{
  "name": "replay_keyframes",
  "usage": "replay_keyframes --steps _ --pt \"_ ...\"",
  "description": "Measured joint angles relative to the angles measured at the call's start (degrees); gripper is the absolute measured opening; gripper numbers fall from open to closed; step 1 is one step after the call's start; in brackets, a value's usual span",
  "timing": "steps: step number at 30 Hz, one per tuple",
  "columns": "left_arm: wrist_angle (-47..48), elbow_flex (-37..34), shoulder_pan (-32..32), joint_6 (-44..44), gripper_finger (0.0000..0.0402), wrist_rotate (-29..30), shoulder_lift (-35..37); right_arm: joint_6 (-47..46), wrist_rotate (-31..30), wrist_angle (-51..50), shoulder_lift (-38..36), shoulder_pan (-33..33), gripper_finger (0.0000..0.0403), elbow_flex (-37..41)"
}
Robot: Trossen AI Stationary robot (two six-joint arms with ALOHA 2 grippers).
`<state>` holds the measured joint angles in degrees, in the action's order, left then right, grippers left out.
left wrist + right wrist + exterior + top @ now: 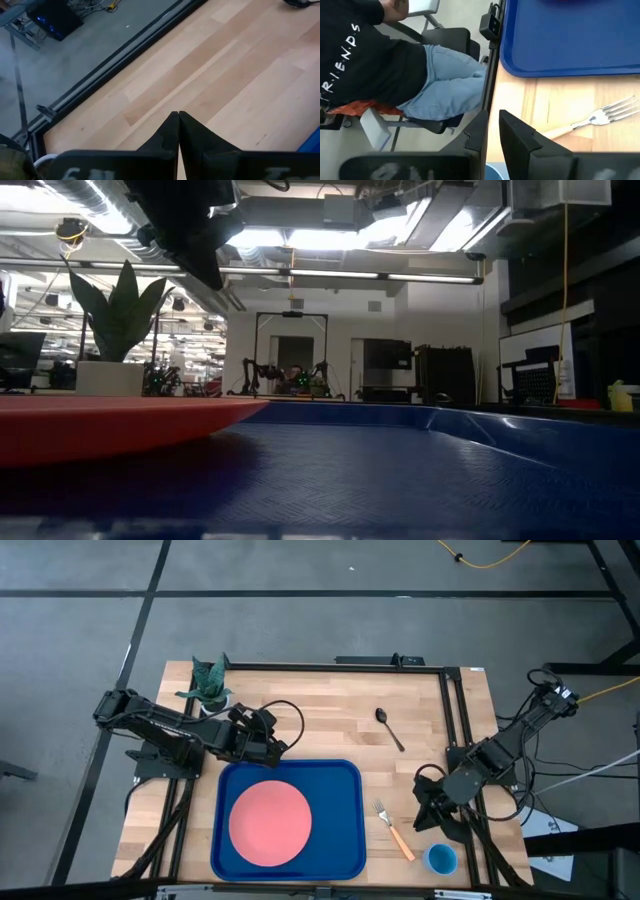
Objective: Pick and place plate/cup/fork/spoon on tray
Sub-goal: Put the blue cup on the blue serving tray to the top left of the pink plate
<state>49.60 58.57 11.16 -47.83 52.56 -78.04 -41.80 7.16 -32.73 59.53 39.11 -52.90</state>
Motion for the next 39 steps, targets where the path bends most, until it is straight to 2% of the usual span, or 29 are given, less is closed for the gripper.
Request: replay_keyframes --steps 11,17,23,27,30,33,39 --pt "0.00 0.00 0.02 0.00 0.0000 -1.22 0.00 1.60 -6.41 0.01 0.00 0.07 0.0053 0.00" --pt "-0.01 0.00 0.02 0.26 0.0000 -1.58 0.00 1.52 -6.16 0.02 -0.02 0.07 0.0053 0.00" --pt "0.00 0.00 0.02 0.42 0.0000 -5.04 0.00 0.17 -7.37 0.07 -0.02 0.07 0.0053 0.00" --pt "0.00 0.00 0.02 0.42 0.0000 -7.51 0.00 -0.56 -4.90 0.24 -0.02 0.04 0.0053 0.00" --pt "0.00 0.00 0.02 0.42 0.0000 -8.28 0.00 -4.74 -4.17 0.25 -0.02 0.04 0.0053 0.00" --pt "0.00 0.00 0.02 0.42 0.0000 -8.81 0.00 -5.46 -7.56 0.81 0.01 0.02 0.0053 0.00" --pt "0.00 0.00 0.02 0.42 0.0000 -8.81 0.00 -2.67 -8.15 1.97 0.07 0.24 0.0053 0.00"
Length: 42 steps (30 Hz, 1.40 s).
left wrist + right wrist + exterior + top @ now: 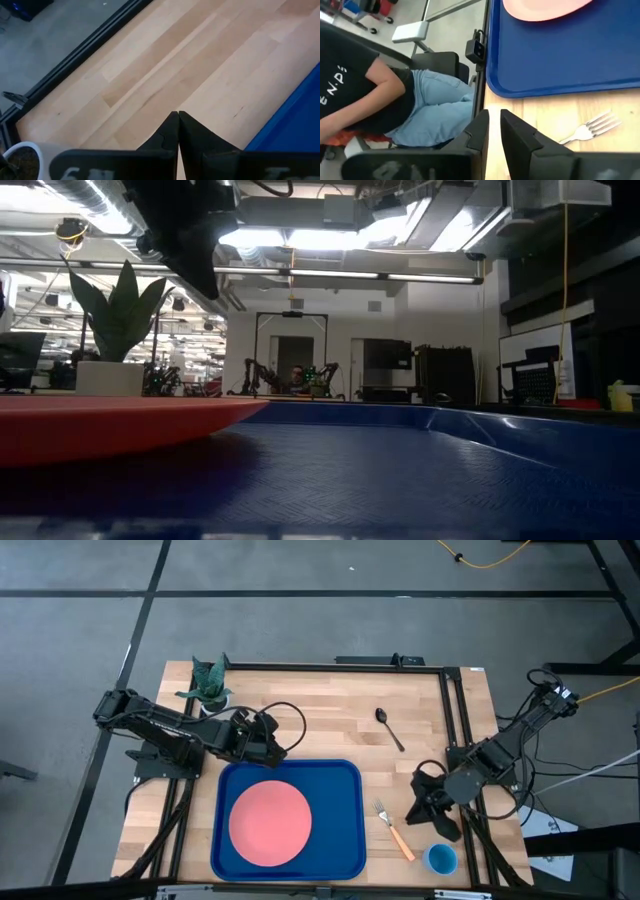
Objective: Pick and place plate/cup/fork/spoon on tray
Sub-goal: Put the blue cup on the blue serving tray to the top left of the pink plate
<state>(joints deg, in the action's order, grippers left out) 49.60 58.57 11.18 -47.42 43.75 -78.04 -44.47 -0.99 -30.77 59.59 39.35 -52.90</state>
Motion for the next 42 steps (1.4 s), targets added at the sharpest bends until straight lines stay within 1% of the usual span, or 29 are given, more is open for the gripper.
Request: replay_keyframes --steps 4,11,14,17,20,22,28,37,42 --pt "0.00 0.00 0.00 0.01 0.0000 0.02 0.00 1.89 -0.47 -0.04 0.00 0.70 0.0053 0.00" --pt "0.00 0.00 0.00 0.00 0.0000 0.01 0.00 2.81 -5.43 -1.15 1.96 1.75 0.0053 0.00" --pt "0.00 0.00 0.00 0.02 0.0000 0.02 0.00 2.87 -5.42 0.31 3.90 1.75 0.0053 0.00" --pt "0.00 0.00 0.00 0.02 0.0000 0.02 0.00 4.70 -5.53 3.87 4.14 1.90 0.0053 0.00" --pt "0.00 0.00 0.00 0.02 0.0000 0.02 0.00 5.59 -8.98 4.17 4.12 2.70 0.0053 -0.04" --pt "0.00 0.00 0.00 0.02 0.0000 0.02 0.00 5.69 -11.70 2.41 4.11 3.01 0.0053 -0.04" --pt "0.00 0.00 0.00 0.02 0.0000 0.02 0.00 5.07 -14.65 0.94 4.26 3.01 0.0054 -0.04" --pt "0.00 0.00 0.00 0.02 0.0000 0.03 0.00 4.42 -17.34 -0.52 4.26 3.01 0.0054 -0.04" --pt "0.00 0.00 0.00 0.02 0.0000 0.02 0.00 4.65 -16.71 -0.30 3.66 3.01 0.0054 -0.02"
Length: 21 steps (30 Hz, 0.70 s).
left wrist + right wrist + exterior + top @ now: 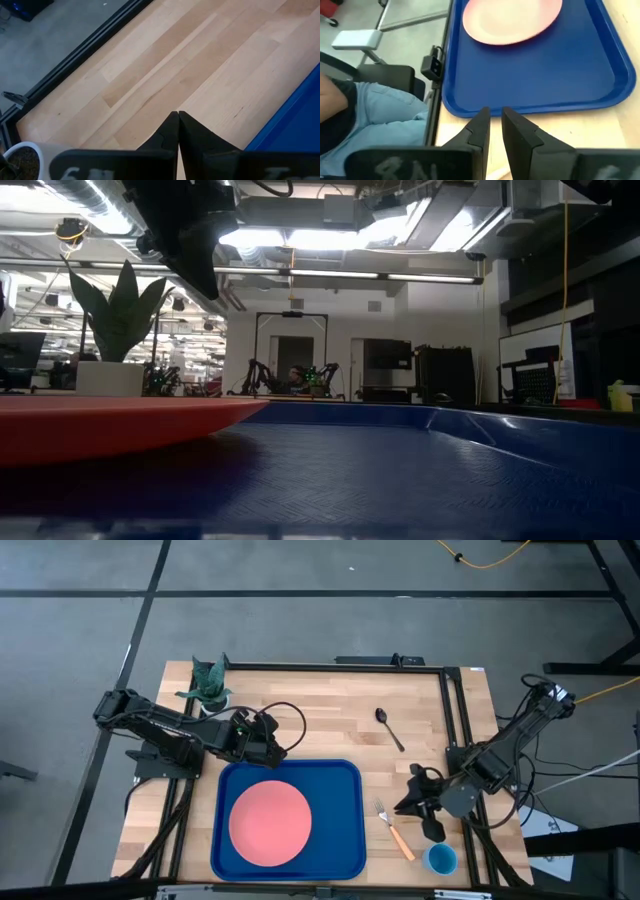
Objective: Pick and place plate/cup/fork/spoon on tray
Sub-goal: Put the blue cup on the blue serving tray to the top left of the pink plate
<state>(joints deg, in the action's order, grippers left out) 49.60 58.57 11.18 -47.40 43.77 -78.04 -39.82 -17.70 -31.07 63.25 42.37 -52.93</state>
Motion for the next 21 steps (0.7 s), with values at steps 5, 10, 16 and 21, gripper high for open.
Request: replay_keyframes --steps 5,10,16,21 --pt "0.00 0.00 0.00 0.00 0.0000 0.00 0.00 6.91 4.32 7.03 1.01 -0.02 0.0053 0.02" --pt "-0.18 0.00 -0.02 0.00 0.0000 0.01 -0.02 7.44 7.27 7.07 2.11 -0.63 0.0053 0.02" --pt "-0.39 0.00 -0.02 0.00 0.0000 0.01 -0.02 12.49 8.28 9.76 2.50 -1.45 0.0020 0.04" --pt "-0.39 0.02 -0.02 0.00 0.0000 0.02 -0.02 13.18 0.56 10.16 2.73 -1.62 0.0020 0.04"
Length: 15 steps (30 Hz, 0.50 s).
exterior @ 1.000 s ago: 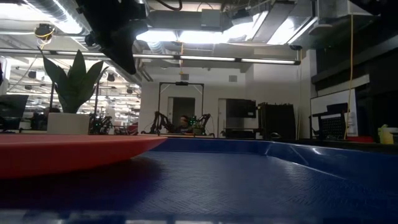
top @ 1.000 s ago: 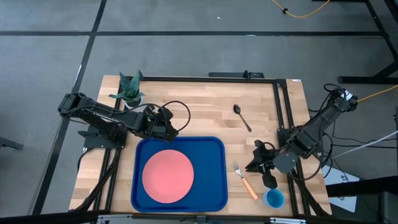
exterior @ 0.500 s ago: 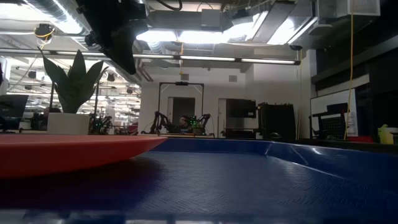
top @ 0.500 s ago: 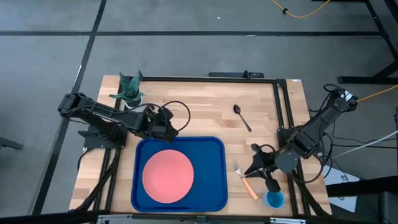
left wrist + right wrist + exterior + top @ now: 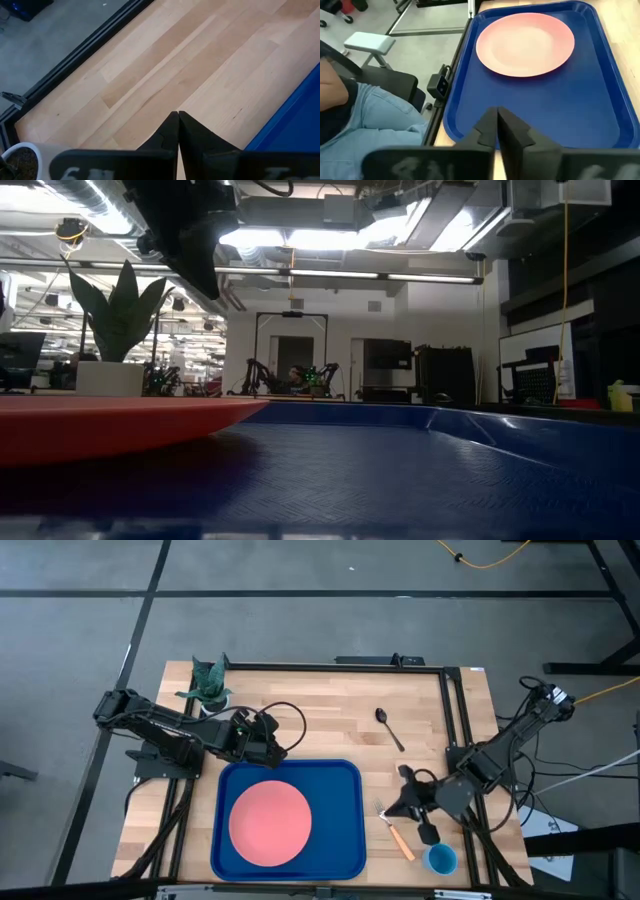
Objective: Pick and place plate/cup/fork/spoon on tray
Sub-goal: Put the blue cup on the blue serving tray to the top left of the pink plate
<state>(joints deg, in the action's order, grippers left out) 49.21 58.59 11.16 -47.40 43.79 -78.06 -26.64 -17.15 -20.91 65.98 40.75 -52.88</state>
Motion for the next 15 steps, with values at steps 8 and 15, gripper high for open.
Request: replay_keyframes --steps 8,15 --pt "-0.02 0.00 0.00 0.00 0.0000 0.00 0.00 -0.08 0.56 -0.21 0.89 -0.17 0.0169 0.00" --pt "-0.02 0.00 0.00 0.00 0.0000 -0.01 0.00 -0.14 2.17 0.00 0.91 -0.09 0.0356 0.00"
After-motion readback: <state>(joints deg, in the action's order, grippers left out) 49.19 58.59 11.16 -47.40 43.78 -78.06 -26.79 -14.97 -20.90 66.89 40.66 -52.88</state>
